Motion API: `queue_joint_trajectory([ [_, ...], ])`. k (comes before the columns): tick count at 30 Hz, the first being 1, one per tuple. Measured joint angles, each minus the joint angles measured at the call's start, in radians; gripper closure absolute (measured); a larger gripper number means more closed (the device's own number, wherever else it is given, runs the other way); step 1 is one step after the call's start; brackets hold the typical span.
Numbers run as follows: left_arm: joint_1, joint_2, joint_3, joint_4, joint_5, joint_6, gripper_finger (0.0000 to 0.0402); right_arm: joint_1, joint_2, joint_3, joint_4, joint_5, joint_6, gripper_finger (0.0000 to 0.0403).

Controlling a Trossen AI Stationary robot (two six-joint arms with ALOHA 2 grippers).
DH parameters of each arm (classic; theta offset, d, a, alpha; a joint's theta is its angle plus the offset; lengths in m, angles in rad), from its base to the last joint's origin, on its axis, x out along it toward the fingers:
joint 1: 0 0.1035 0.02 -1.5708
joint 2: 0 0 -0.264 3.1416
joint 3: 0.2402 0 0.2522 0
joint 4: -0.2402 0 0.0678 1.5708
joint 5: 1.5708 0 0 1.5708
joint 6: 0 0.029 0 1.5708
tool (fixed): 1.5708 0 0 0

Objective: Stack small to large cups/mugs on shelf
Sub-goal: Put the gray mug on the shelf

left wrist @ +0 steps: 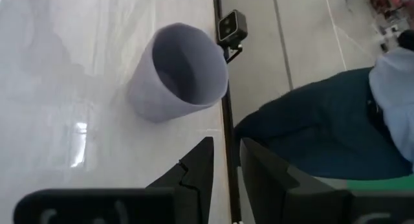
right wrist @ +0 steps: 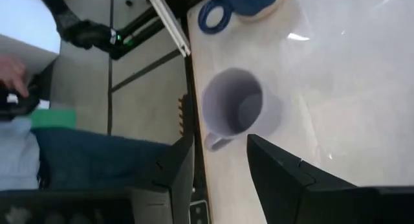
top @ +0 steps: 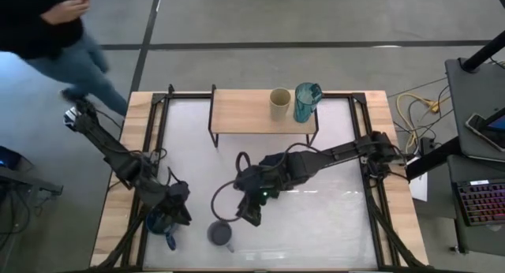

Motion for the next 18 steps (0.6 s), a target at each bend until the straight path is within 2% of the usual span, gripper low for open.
queue_joint_trajectory([
  [4, 0.003, 0.03, 0.002, 0.1, -0.011, -0.083, 0.0338, -0.015, 0.0, 0.0, -0.005, 0.009, 0.014, 0.0266],
  [7, 0.001, 0.042, 0.002, 0.2, -0.01, -0.088, 0.0338, -0.016, 0.0, -0.017, 0.019, -0.02, 0.042, 0.0266],
  [13, 0.001, 0.026, 0.001, 0.246, 0.005, -0.053, 0.0338, 0.011, 0.0, -0.044, 0.204, -0.041, 0.046, 0.0266],
  [15, 0.001, 0.008, -0.002, 0.246, 0.047, -0.022, 0.0338, 0.017, -0.002, -0.039, 0.218, -0.008, 0.053, 0.0267],
  [18, -0.003, -0.028, -0.009, 0.245, 0.101, -0.005, 0.0338, 0.02, -0.002, -0.036, 0.153, 0.104, 0.073, 0.0273],
])
